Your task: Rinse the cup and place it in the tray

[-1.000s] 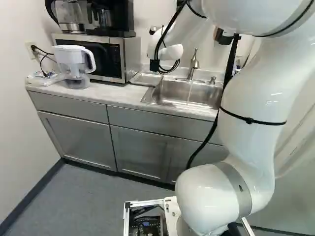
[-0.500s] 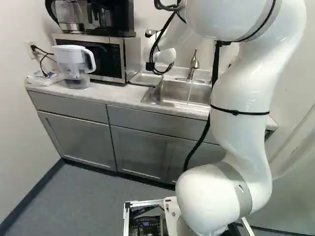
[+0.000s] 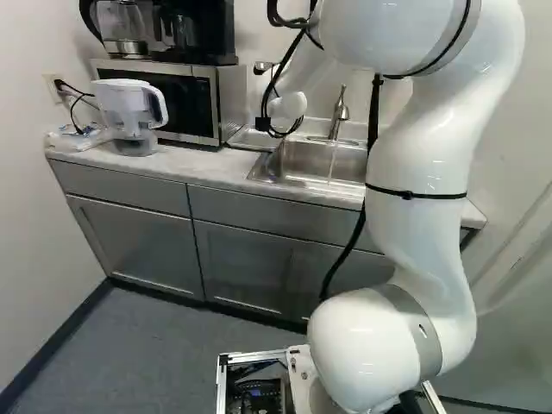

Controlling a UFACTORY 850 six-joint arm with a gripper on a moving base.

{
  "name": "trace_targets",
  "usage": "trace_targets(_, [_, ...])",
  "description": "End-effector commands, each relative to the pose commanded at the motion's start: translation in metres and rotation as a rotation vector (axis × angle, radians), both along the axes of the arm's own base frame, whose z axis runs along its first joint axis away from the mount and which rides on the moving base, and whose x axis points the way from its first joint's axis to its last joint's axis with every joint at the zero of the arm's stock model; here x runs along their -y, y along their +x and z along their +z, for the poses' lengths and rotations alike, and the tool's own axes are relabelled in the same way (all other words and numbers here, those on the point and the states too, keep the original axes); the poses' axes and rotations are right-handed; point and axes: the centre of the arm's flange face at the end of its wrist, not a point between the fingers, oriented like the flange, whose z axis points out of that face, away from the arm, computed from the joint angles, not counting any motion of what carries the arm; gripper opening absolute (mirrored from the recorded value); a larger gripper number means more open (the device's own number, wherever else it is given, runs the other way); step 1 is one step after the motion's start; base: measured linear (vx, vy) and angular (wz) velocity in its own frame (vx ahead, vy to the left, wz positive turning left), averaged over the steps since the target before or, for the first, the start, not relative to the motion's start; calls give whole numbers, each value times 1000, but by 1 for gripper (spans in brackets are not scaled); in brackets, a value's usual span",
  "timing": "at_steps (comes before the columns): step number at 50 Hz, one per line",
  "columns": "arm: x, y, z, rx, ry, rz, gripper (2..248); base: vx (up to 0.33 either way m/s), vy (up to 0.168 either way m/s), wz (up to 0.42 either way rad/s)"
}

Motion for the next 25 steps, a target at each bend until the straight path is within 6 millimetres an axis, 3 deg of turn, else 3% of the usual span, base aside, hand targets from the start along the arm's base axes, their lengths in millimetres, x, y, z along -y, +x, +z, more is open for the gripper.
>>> trace_targets(25, [0, 2, -29, -48, -7, 0, 125, 0, 0, 0])
